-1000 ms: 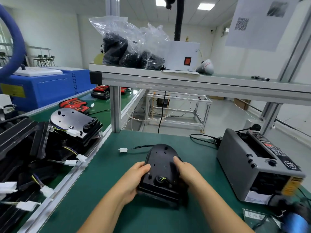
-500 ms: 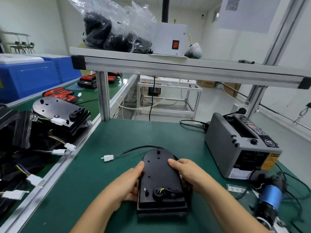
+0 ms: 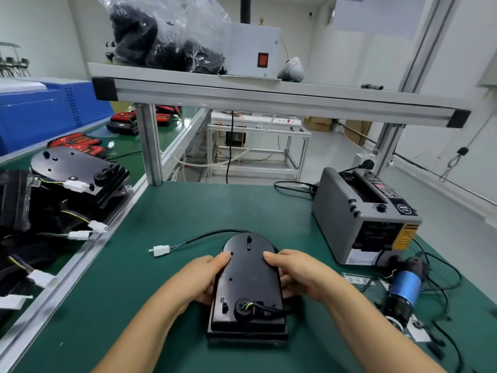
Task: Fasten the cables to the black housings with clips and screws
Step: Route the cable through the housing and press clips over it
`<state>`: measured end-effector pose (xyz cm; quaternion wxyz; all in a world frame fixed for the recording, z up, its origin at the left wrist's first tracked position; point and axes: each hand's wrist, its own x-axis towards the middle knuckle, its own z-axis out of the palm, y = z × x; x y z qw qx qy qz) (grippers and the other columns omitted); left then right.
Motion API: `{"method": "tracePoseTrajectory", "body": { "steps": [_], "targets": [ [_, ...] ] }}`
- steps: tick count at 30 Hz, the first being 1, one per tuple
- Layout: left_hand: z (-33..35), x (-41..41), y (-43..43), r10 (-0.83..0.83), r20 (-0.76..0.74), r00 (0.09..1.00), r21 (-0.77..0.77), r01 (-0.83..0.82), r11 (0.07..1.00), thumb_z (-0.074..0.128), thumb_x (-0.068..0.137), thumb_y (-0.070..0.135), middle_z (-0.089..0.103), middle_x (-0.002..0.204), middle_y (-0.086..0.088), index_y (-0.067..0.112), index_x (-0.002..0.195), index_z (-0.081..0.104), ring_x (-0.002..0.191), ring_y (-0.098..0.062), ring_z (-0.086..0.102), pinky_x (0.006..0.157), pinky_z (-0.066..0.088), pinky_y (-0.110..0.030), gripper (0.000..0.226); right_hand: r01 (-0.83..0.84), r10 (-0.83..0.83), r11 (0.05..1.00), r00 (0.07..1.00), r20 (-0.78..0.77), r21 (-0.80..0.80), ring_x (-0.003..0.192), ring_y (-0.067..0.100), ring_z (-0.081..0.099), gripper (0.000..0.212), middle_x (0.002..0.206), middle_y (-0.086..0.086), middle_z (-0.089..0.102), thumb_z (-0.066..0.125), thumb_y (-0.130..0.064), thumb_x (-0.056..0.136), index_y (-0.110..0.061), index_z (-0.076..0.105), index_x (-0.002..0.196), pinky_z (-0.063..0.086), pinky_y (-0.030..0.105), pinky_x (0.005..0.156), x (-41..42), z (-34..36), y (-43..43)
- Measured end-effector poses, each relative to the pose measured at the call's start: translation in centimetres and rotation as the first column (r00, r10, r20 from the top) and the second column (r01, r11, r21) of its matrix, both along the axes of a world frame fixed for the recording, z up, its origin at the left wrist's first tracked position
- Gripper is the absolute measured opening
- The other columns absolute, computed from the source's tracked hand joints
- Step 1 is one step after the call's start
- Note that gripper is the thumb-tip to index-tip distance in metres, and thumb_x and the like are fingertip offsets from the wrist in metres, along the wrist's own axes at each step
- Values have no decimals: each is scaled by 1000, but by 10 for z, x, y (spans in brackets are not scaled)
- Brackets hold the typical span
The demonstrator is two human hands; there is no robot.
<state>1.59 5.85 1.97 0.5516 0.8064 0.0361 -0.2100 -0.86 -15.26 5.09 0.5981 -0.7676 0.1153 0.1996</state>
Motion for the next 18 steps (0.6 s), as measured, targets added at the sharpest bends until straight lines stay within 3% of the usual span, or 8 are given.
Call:
{"method": "tracePoseTrajectory", "body": {
  "steps": [4,7,12,15,18],
  "targets": [
    [9,-6,-10,-128,79,989,332,95,938,28,91,64,67,95,0,23,103,60,76,-21,67,66,55,-28,53,-60,60,998,998,-31,-7,58,16,52,25,74,7,52,54,-36,94,-13,60,90,52,26,54,-4,1,-10],
    [13,-11,-17,-241,139,961,506,140,851,19,94,60,65,79,-3,17,102,60,70,-21,62,66,48,-27,60,-68,67,997,997,-25,-26,61,17,54,26,70,4,52,55,-36,94,-10,59,93,56,30,57,-5,0,-16],
    [16,-18,-19,-316,133,939,623,169,764,15,95,58,59,64,-2,15,88,59,68,-18,57,76,45,-29,62,-111,109,991,993,-35,-76,59,15,62,27,61,0,60,56,-33,94,-6,61,91,58,33,62,-7,-2,-19],
    [13,-20,-19,-345,123,931,705,163,691,11,94,58,57,67,0,20,78,53,73,-20,56,76,45,-30,58,-146,141,982,989,-51,-122,64,18,61,31,75,9,59,56,-34,94,-3,60,95,58,31,62,-7,0,-16],
    [8,-20,-15,-348,138,927,766,123,631,9,92,60,51,72,4,24,72,48,83,-21,54,77,43,-31,56,-139,134,971,990,-39,-193,61,19,58,33,69,8,56,58,-37,92,-3,57,88,58,32,62,-7,0,-13]
  ]
}}
